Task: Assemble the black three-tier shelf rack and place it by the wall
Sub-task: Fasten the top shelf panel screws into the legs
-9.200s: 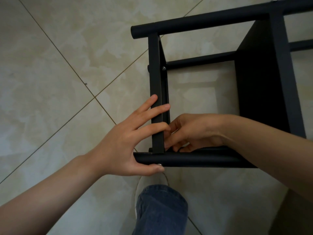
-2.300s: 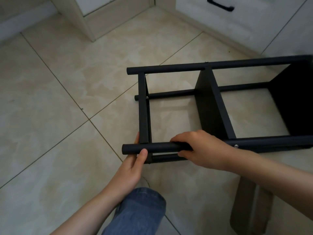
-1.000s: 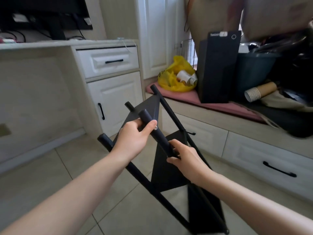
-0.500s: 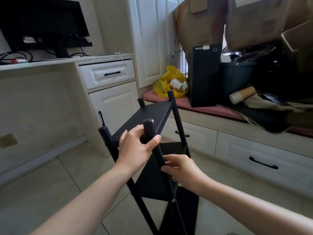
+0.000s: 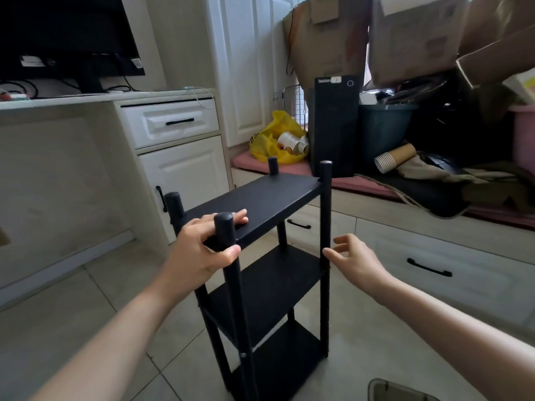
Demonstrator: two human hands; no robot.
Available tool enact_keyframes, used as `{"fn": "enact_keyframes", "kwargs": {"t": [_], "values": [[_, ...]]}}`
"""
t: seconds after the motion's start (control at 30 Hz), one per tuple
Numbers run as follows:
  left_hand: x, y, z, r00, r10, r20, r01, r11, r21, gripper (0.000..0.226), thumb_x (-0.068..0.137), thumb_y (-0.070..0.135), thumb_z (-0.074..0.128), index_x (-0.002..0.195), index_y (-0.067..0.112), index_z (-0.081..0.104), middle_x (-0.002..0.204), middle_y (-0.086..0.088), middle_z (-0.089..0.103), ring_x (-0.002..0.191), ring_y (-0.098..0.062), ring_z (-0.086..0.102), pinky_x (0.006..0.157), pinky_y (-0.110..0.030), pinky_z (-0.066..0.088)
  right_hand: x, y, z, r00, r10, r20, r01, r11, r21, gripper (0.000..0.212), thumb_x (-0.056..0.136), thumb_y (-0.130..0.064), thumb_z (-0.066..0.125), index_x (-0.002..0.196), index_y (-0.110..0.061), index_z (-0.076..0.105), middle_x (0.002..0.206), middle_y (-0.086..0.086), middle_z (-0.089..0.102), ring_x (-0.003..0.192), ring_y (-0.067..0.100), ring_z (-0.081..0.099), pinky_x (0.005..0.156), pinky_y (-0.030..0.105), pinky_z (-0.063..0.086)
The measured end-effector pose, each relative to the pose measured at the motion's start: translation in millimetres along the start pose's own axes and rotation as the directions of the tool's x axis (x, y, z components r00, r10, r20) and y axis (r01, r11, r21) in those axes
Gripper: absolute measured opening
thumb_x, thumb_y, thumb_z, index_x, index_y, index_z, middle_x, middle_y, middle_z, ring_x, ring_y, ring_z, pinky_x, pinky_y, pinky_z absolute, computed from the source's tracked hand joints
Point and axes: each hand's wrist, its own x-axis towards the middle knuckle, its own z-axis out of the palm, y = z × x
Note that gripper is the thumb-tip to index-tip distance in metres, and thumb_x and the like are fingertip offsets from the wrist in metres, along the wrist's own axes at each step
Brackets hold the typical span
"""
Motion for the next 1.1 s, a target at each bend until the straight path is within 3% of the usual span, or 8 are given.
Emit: {"fn": "enact_keyframes", "kwargs": {"t": [0.23,0.33,0.43,0.67,0.77,0.87,0.97,1.1], "values": [[-4.8,-10.4,-10.4,0.984,0.09,0.152,-0.079,0.994,-0.078,0.046,0.073,0.023,0.069,0.118,0.032,0.069,0.136,0.016,0.06,0.134,-0.017,0.054,0.112,-0.038,0.041,23.8,11.6,-10.9,0.995,0.049,-0.084,-0.045,0.998,0.043,0.062,0.1,-0.031,0.056,0.152,-0.015,0.027,0.144,0.009,0.05,0.128,0.027,0.05,0.091,0.031,0.039],[-6.6,-16.5,-14.1,0.978,0.119,0.169,-0.098,0.987,-0.129,0.044,0.072,0.026,0.068,0.116,0.026,0.071,0.141,0.012,0.057,0.133,-0.017,0.056,0.109,-0.03,0.046,30.8,12.5,-6.6,0.998,0.037,-0.051,-0.034,0.997,0.075,0.058,0.101,-0.026,0.054,0.152,-0.02,0.027,0.143,0.006,0.052,0.122,0.023,0.052,0.089,0.031,0.038],[-9.1,-22.6,-17.9,0.974,0.14,0.178,-0.116,0.984,-0.138,0.042,0.074,0.009,0.071,0.114,0.021,0.071,0.141,0.014,0.055,0.132,-0.012,0.057,0.106,-0.02,0.045,38.6,7.9,2.4,0.999,0.042,-0.032,-0.038,0.993,0.11,0.052,0.102,-0.018,0.051,0.15,-0.02,0.03,0.136,0.006,0.055,0.109,0.019,0.053,0.088,0.031,0.039],[-13.1,-31.3,-27.2,0.979,0.109,0.173,-0.095,0.992,-0.087,0.031,0.074,0.001,0.066,0.103,0.001,0.073,0.137,0.02,0.058,0.129,-0.003,0.057,0.101,-0.012,0.043,48.6,0.1,11.0,0.997,0.061,-0.051,-0.057,0.995,0.087,0.032,0.102,-0.013,0.046,0.133,-0.014,0.04,0.118,0.01,0.058,0.106,0.03,0.056,0.085,0.037,0.044],[-10.5,-35.1,-34.5,0.988,0.095,0.122,-0.103,0.993,0.058,0.049,0.08,0.0,0.072,0.122,0.024,0.068,0.134,0.028,0.058,0.139,0.004,0.042,0.11,-0.008,0.03,44.9,0.4,12.0,0.997,0.035,-0.066,-0.031,0.998,0.061,0.027,0.102,-0.012,0.044,0.129,-0.013,0.041,0.112,0.009,0.057,0.099,0.028,0.054,0.079,0.035,0.04],[-7.4,-42.9,-42.7,0.994,0.033,0.104,-0.043,0.995,0.095,0.056,0.084,0.0,0.078,0.122,0.039,0.063,0.128,0.039,0.059,0.14,0.013,0.034,0.108,-0.001,0.024,38.5,1.4,12.8,0.995,0.006,-0.1,0.001,0.998,0.065,0.015,0.102,-0.011,0.043,0.117,-0.013,0.042,0.106,0.007,0.056,0.087,0.022,0.05,0.067,0.034,0.037],[-5.5,-52.2,-49.0,0.997,0.007,0.077,-0.013,0.997,0.078,0.045,0.079,0.03,0.075,0.122,0.039,0.066,0.133,0.031,0.059,0.139,0.013,0.035,0.108,-0.001,0.024,31.2,4.9,8.2,0.992,-0.038,-0.121,0.044,0.998,0.049,0.012,0.102,-0.01,0.044,0.111,-0.017,0.039,0.1,0.004,0.054,0.081,0.017,0.048,0.06,0.028,0.036],[-2.5,-57.7,-45.4,0.999,-0.036,0.021,0.037,0.999,-0.037,0.045,0.078,0.035,0.073,0.123,0.032,0.069,0.128,0.022,0.067,0.13,0.005,0.052,0.115,-0.021,0.035,19.6,15.5,-2.1,0.989,-0.113,-0.098,0.11,0.993,-0.036,0.017,0.101,-0.009,0.045,0.112,-0.02,0.037,0.094,-0.002,0.055,0.082,0.017,0.052,0.061,0.026,0.038]]}}
